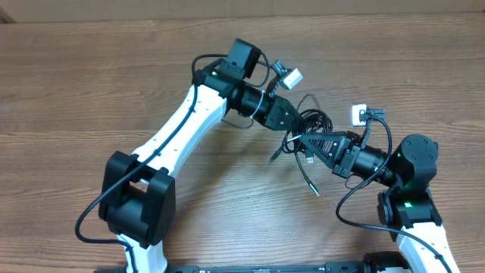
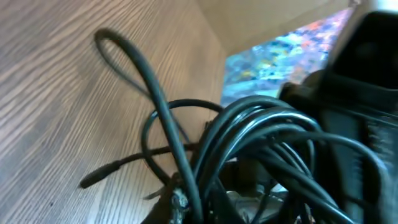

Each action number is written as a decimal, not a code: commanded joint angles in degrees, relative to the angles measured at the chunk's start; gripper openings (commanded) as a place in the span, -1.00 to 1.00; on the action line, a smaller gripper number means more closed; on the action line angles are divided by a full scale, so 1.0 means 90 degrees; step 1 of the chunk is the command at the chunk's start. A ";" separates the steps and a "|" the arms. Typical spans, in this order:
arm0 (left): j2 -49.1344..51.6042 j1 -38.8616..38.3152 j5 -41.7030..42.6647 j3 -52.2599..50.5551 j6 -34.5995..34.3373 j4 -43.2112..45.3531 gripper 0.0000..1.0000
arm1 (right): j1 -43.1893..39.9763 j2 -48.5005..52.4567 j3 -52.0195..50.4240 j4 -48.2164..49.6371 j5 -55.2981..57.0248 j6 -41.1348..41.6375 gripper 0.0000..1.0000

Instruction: Untangle cables

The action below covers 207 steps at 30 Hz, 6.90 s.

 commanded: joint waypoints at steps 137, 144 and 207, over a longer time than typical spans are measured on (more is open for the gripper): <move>-0.1389 -0.0811 -0.5940 0.0177 0.0262 -0.0318 -0.92 | -0.0318 0.1171 0.1729 -0.4847 0.1324 -0.3310 -0.16; -0.1389 -0.0862 -0.6509 0.0177 -0.0058 -0.0333 -0.92 | -0.0306 0.1171 0.1775 -0.4840 0.1316 -0.3300 -0.23; -0.1870 -0.0906 -0.5790 0.0177 0.0058 -0.0993 -0.92 | 0.0347 0.1171 0.1775 -0.4335 0.3660 -0.2142 -0.19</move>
